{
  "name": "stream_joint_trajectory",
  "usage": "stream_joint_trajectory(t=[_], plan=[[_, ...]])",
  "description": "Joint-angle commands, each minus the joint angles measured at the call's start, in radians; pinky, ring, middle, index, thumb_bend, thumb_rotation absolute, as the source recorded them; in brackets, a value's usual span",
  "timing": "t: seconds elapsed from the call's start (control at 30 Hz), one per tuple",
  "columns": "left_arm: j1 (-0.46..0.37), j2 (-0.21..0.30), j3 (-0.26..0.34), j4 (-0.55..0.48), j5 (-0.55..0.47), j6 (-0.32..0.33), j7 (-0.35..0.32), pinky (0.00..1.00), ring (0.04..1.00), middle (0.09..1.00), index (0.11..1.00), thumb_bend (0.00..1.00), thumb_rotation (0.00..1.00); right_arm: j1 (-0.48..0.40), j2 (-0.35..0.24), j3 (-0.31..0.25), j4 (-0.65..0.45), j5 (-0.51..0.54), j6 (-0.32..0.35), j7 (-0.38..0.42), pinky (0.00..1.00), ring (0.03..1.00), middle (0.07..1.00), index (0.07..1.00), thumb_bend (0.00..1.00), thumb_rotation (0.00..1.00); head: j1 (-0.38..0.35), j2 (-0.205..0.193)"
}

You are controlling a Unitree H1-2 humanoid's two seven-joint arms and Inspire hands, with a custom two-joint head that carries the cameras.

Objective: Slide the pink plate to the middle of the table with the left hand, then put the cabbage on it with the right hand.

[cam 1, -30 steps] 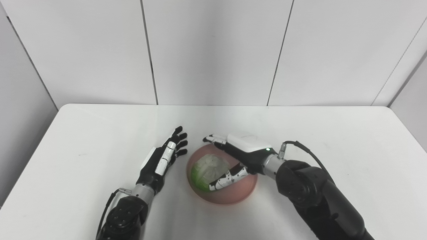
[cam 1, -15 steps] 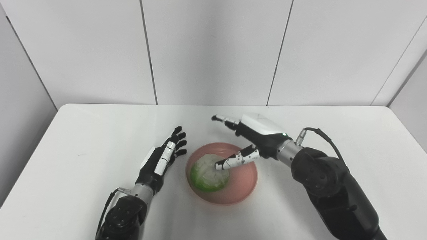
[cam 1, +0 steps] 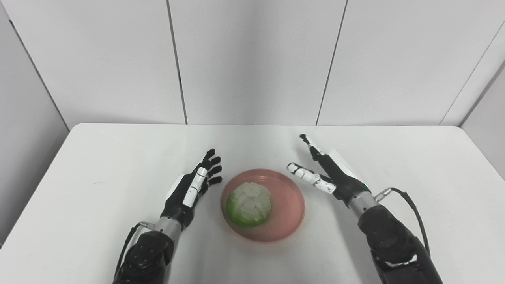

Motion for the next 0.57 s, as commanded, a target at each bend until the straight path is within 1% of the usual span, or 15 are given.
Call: stream_joint_trajectory(t=[0.0,0.13,0.17,0.27,0.37,0.43,0.53], plan=[[0.025,-0.004,-0.015,0.053,0.018,0.039,-0.014,0.89,0.93,0.953,0.961,0.72,1.0,-0.01,0.005,-0.019,0.007,0.05,-0.035,-0.025,0.93,0.994,1.0,1.0,0.81,1.0,-0.001,0.001],[0.03,-0.005,-0.016,0.039,0.028,0.058,-0.006,0.9,0.937,0.957,0.963,0.75,1.0,0.005,0.029,-0.039,0.059,0.124,-0.07,-0.05,0.95,0.982,0.996,1.0,0.77,1.0,-0.002,-0.001],[0.031,-0.004,-0.017,0.036,0.032,0.061,-0.004,0.91,0.942,0.961,0.968,0.75,1.0,0.005,0.031,-0.04,0.071,0.135,-0.077,-0.057,0.95,0.98,0.993,1.0,0.78,1.0,-0.002,-0.001],[0.027,-0.001,-0.015,0.049,0.031,0.048,-0.006,0.91,0.949,0.966,0.973,0.76,1.0,0.004,0.051,-0.057,0.132,0.18,-0.134,-0.095,0.94,0.968,0.982,0.996,0.78,1.0,-0.002,-0.004],[0.023,0.001,-0.015,0.063,0.035,0.029,-0.005,0.91,0.948,0.966,0.975,0.77,1.0,0.002,0.065,-0.067,0.17,0.208,-0.164,-0.126,0.92,0.946,0.968,0.986,0.8,1.0,-0.002,-0.005],[0.022,0.001,-0.014,0.067,0.036,0.023,-0.002,0.91,0.947,0.966,0.973,0.78,1.0,0.003,0.072,-0.074,0.192,0.236,-0.18,-0.135,0.92,0.941,0.963,0.984,0.78,1.0,-0.001,-0.005],[0.025,0.001,-0.014,0.054,0.042,0.035,0.006,0.92,0.948,0.967,0.972,0.78,1.0,0.0,0.079,-0.086,0.228,0.288,-0.191,-0.13,0.93,0.945,0.968,0.99,0.77,1.0,0.001,0.002]])
